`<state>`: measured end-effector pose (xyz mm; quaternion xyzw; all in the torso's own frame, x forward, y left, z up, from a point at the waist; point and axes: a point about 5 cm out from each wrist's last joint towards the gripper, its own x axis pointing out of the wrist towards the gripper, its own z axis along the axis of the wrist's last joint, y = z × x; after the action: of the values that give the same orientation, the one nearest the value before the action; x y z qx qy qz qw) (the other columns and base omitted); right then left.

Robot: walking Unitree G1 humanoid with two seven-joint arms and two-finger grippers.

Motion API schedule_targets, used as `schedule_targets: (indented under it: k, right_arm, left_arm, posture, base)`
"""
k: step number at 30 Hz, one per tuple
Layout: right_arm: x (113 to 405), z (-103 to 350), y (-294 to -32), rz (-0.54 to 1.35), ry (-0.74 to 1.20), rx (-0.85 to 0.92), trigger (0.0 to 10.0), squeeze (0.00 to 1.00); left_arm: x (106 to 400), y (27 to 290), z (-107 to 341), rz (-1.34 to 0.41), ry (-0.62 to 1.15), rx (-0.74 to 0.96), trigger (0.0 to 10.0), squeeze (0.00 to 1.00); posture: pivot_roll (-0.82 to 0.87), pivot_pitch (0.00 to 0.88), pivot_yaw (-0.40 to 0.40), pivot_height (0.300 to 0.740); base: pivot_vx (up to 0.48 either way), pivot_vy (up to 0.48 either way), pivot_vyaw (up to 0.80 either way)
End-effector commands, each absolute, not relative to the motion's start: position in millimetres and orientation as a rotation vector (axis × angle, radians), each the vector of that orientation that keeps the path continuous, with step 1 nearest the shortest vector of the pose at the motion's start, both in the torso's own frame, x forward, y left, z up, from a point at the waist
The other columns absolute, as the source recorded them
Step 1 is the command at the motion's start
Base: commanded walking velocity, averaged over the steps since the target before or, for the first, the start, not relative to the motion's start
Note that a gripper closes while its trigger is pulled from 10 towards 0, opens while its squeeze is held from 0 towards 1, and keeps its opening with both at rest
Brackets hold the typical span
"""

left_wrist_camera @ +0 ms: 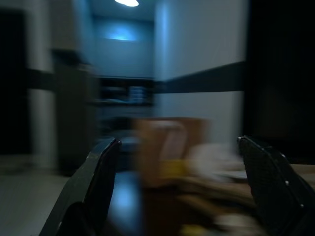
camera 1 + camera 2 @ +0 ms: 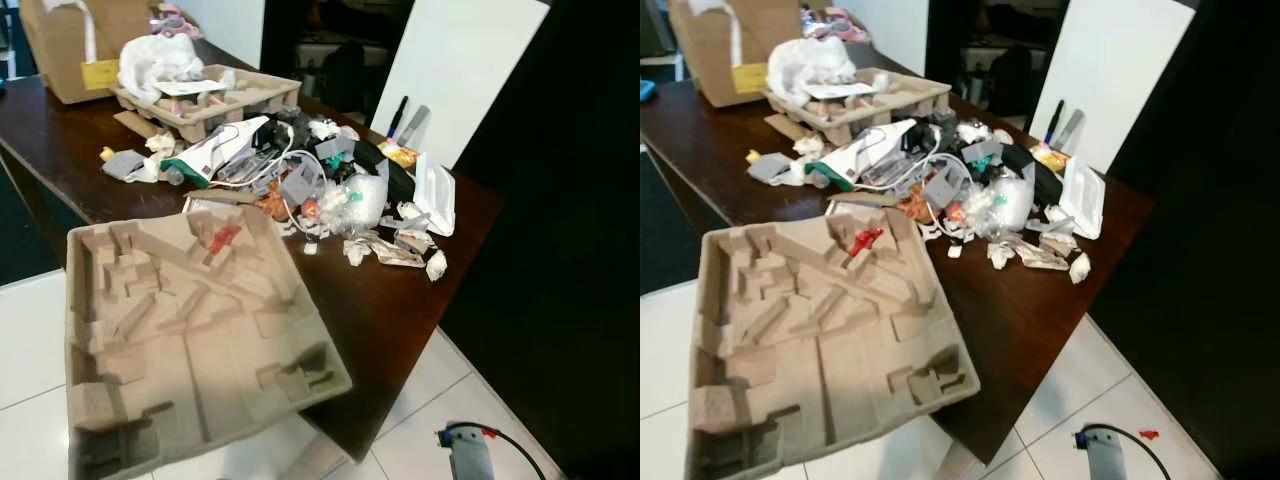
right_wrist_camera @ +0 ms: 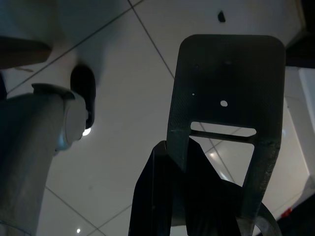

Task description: Picking trash to rubbish bin

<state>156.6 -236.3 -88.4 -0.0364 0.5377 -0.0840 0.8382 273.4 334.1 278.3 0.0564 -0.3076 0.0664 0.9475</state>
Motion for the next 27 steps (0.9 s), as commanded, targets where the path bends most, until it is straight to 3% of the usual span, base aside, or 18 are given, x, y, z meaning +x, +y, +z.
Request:
schedule_targets:
  k: [1, 2, 4, 7, 11, 21, 27]
  right_arm:
    - [147, -90, -243, -0.209, 1.162, -0.069, 10.0, 0.00]
    - [147, -90, -243, -0.209, 1.162, -0.069, 10.0, 0.00]
    - [142, -91, -248, -0.232, 1.168, -0.062, 10.0, 0.00]
    - [140, -91, -250, -0.242, 1.171, -0.059, 10.0, 0.00]
    - [130, -91, -262, -0.274, 1.185, -0.066, 10.0, 0.00]
    - [111, -89, -284, -0.299, 1.216, -0.113, 10.0, 0.00]
    - [99, -89, -293, -0.312, 1.234, -0.124, 10.0, 0.00]
  left_arm:
    - [290, 301, 271, -0.061, -0.589, 0.046, 10.0, 0.00]
    - [290, 301, 271, -0.061, -0.589, 0.046, 10.0, 0.00]
    - [314, 258, 265, -0.265, -0.548, -0.023, 10.0, 0.00]
    - [323, 240, 262, -0.340, -0.526, -0.045, 10.0, 0.00]
    - [340, 194, 255, -0.518, -0.486, -0.097, 10.0, 0.00]
    - [353, 159, 253, -0.617, -0.455, -0.129, 10.0, 0.00]
    - [359, 162, 251, -0.524, -0.421, -0.066, 10.0, 0.00]
  posture:
    - [0.22, 0.093, -0.114, 0.740]
    - [0.22, 0.093, -0.114, 0.740]
    - [0.19, 0.091, -0.111, 0.740]
    - [0.17, 0.093, -0.111, 0.740]
    - [0.12, 0.108, -0.124, 0.740]
    - [0.05, 0.173, -0.142, 0.740]
    - [0.05, 0.212, -0.123, 0.740]
  base:
    - [0.000, 0.000, 0.00]
    - [0.000, 0.000, 0.00]
    - [0.000, 0.000, 0.00]
    - [0.000, 0.000, 0.00]
    - [0.000, 0.000, 0.00]
    - [0.000, 0.000, 0.00]
    - [0.000, 0.000, 0.00]
